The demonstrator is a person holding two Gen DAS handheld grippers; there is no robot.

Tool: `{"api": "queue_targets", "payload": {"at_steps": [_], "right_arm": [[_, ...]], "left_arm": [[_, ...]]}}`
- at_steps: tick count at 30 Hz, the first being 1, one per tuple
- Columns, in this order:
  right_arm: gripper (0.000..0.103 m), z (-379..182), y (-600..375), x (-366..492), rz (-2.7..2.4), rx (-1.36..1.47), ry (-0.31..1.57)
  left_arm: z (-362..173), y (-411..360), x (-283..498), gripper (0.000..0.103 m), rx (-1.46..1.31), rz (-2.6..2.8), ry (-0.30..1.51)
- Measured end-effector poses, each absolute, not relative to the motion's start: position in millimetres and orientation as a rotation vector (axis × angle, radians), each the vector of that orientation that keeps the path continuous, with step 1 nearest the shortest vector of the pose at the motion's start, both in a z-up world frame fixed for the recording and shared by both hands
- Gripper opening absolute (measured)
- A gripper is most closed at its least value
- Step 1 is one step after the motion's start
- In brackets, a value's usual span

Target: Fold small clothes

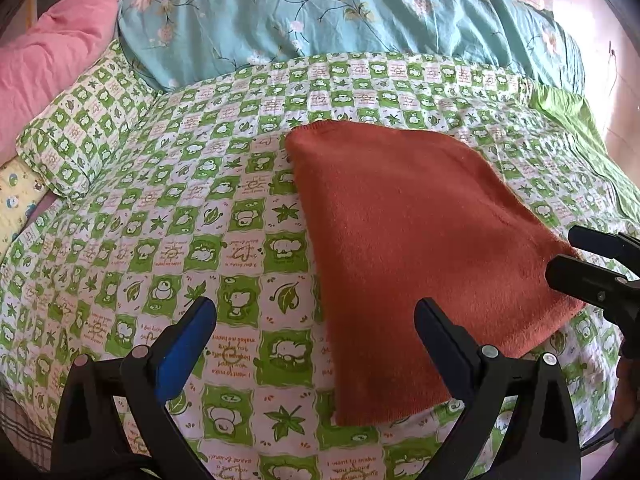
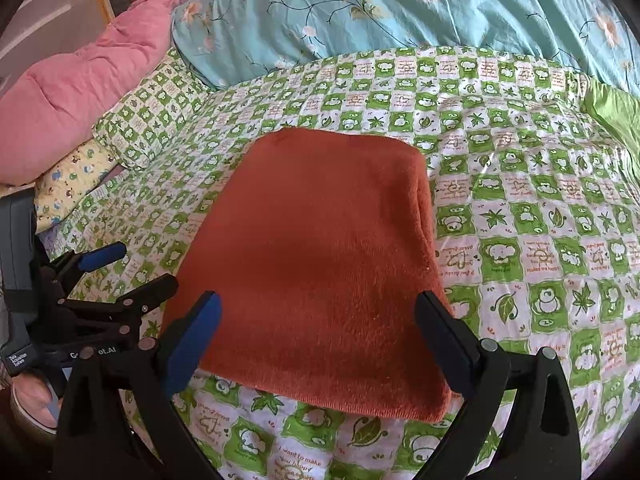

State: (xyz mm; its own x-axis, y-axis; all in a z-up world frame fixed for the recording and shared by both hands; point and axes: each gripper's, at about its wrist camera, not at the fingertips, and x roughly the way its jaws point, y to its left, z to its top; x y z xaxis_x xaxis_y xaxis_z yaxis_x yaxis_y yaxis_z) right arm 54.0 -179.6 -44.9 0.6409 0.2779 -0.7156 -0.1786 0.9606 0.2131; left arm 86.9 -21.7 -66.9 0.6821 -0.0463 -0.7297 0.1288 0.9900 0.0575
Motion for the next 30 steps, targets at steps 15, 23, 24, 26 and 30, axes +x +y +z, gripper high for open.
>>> {"api": "queue_targets", "payload": {"at_steps": [15,23,24,26,30], "right_arm": [[0.097,-42,-182,65,0.279,0.122,0.834],[0.097,-41,-178,65,0.278,0.125,0.834],[0.097,-41,-178,65,0.278,0.126,0.836],[0.097,-41,-178,65,0.28,0.126,0.836],[0.097,-42,-177,66,0.283,0.124,0.835]], "left_arm": [[-65,-24,93,0.1,0.106,-0.102,0.81],[-65,-25,94,0.1,0.104,-0.111,0.81],[-65,-25,94,0.1,0.101,-0.111,0.812],[-65,-24,95,0.1,0.097,-0.111,0.813],[-65,-24,95,0.1,0.091,-0.11,0.818]]}}
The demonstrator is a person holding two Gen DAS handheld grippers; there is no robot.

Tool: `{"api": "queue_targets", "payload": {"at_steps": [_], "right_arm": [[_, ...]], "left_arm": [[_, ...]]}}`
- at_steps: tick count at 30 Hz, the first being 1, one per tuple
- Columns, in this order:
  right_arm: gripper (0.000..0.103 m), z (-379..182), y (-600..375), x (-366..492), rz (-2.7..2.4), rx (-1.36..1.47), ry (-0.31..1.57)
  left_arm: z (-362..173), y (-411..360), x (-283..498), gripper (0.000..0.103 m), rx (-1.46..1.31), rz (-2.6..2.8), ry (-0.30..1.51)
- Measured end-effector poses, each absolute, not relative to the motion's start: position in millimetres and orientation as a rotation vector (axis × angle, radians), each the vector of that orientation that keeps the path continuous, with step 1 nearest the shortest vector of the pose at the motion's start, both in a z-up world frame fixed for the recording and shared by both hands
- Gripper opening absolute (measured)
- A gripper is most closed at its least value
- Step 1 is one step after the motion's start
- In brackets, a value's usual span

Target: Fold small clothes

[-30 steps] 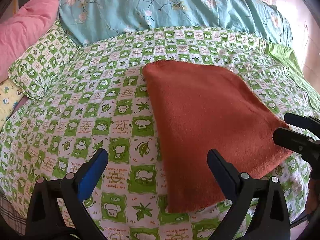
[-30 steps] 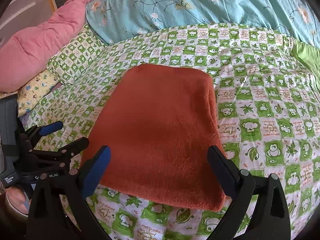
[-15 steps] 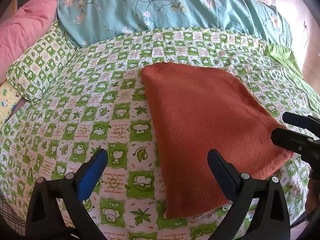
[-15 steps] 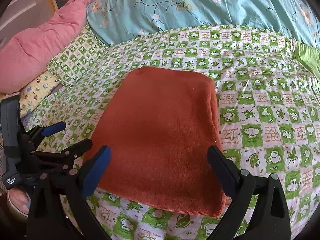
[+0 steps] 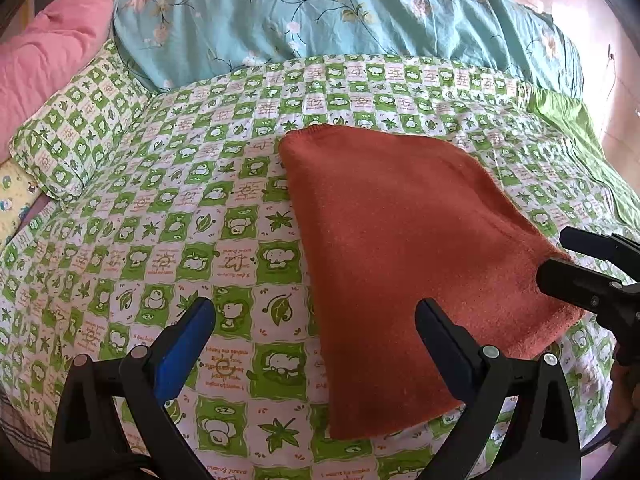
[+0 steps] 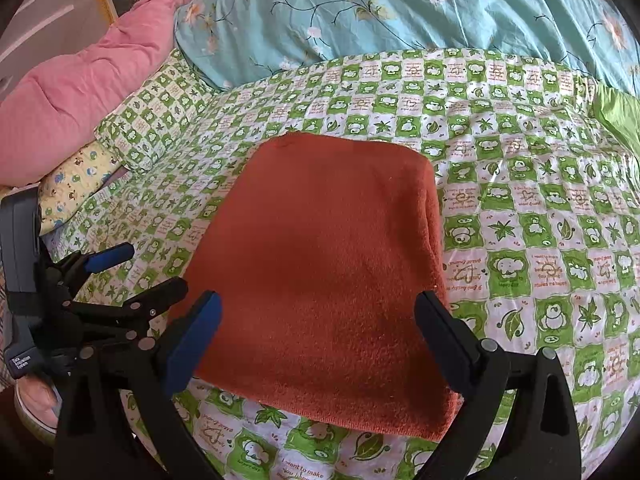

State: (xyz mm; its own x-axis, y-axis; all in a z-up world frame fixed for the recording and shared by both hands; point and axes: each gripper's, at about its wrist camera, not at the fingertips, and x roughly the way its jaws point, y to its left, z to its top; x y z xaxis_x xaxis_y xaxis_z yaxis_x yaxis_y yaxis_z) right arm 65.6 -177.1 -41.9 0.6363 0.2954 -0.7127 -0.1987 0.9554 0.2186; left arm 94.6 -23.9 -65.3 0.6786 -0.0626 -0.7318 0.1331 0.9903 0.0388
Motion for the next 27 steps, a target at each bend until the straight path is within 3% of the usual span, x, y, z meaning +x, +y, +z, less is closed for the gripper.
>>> {"api": "queue_targets", "payload": {"at_steps": [27], "right_arm": [[0.097,-41.1,-175.1,62.8,0.297,0.117,0.828]], "left_arm": [[-63.7,-26.3,89.6,0.1,0.078,-0.125,0.819]]}}
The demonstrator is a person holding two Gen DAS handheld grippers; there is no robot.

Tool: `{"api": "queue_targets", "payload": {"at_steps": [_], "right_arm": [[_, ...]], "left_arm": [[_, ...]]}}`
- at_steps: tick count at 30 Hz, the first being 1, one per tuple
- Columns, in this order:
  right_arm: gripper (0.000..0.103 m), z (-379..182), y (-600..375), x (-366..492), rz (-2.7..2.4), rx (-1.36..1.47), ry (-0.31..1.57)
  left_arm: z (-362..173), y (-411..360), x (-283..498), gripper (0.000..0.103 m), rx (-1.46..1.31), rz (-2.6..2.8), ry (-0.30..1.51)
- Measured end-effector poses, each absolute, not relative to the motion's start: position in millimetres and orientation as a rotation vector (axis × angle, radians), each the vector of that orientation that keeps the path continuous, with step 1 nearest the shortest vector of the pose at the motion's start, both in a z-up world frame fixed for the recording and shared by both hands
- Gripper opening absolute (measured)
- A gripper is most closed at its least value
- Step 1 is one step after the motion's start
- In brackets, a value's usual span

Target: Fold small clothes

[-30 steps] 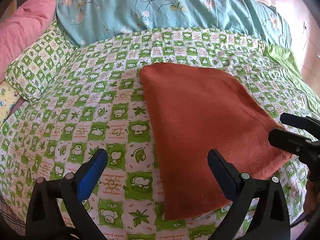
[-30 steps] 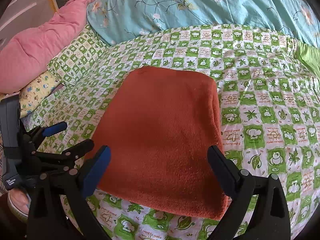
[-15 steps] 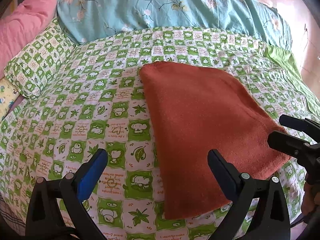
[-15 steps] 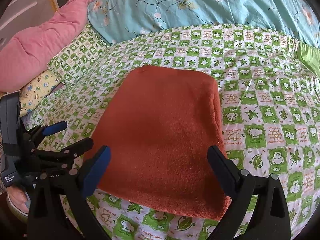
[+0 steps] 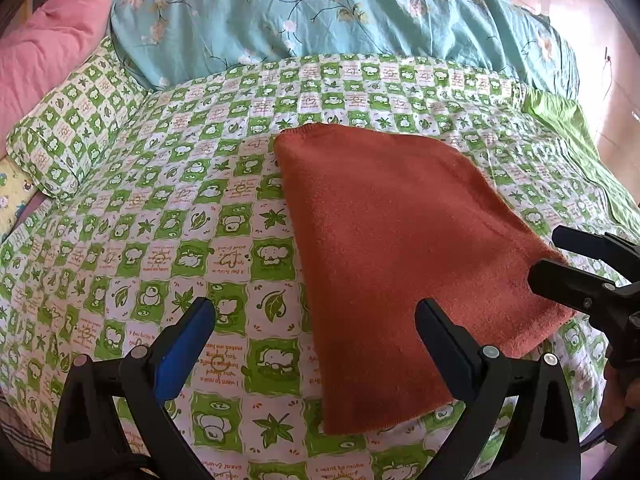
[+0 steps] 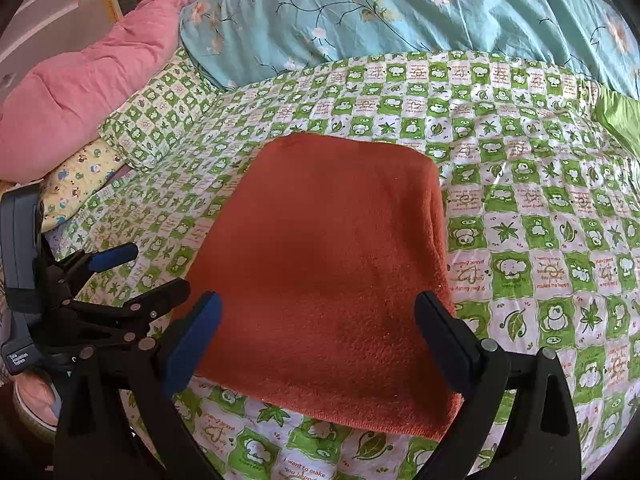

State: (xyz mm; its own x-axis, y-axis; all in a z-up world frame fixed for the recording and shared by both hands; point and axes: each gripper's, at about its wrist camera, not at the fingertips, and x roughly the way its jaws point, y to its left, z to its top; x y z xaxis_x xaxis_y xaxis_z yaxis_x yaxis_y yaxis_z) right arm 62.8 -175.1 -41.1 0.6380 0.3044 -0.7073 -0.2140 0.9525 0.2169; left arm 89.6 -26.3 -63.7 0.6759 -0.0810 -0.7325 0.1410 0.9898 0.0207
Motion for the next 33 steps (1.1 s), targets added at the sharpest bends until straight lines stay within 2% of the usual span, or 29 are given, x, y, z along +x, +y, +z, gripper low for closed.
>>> {"api": "queue_targets", "payload": {"at_steps": [33], "right_arm": [[0.097,-31.8,-176.4,66.0,0.305,0.121,0.817]], "left_arm": [[-59.4,-25.7,91.6,0.1,0.08,-0.127,0.812]]}}
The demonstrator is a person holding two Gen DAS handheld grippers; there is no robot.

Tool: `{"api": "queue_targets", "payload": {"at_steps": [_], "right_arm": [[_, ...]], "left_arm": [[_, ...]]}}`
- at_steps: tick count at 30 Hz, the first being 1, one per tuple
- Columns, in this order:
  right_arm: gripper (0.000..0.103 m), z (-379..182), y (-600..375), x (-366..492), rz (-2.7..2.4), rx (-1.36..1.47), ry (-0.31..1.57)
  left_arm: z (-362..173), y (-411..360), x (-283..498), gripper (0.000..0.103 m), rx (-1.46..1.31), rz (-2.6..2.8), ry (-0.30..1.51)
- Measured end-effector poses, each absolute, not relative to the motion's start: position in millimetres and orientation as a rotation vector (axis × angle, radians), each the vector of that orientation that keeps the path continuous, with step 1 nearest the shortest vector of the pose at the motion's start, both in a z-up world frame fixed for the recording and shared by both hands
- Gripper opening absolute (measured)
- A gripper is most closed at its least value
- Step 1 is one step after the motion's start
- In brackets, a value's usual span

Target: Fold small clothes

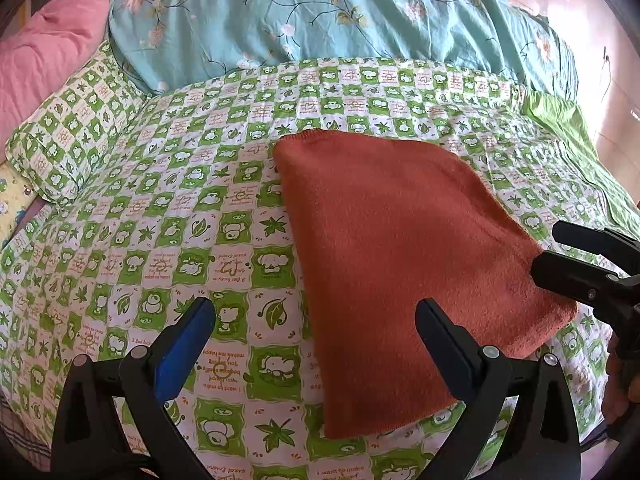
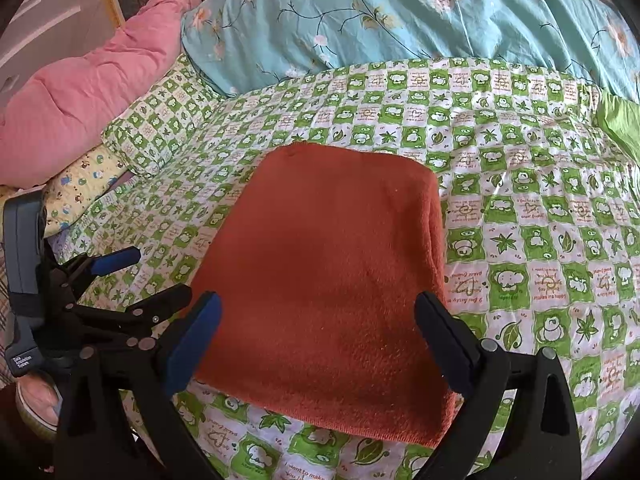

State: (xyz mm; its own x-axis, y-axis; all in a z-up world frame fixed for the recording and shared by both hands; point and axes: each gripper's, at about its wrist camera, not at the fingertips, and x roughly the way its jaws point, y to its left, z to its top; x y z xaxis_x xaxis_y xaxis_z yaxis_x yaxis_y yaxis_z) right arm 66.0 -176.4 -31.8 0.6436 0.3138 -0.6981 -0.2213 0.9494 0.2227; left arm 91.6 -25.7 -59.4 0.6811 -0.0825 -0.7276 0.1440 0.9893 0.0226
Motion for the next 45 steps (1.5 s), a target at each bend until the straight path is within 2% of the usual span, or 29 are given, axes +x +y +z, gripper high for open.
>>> {"api": "queue_targets", "payload": {"at_steps": [45], "right_arm": [[0.097,-33,-194,79,0.281,0.182,0.824]], "left_arm": [[-52,-20,108,0.097,0.08,-0.109,0.79]]}}
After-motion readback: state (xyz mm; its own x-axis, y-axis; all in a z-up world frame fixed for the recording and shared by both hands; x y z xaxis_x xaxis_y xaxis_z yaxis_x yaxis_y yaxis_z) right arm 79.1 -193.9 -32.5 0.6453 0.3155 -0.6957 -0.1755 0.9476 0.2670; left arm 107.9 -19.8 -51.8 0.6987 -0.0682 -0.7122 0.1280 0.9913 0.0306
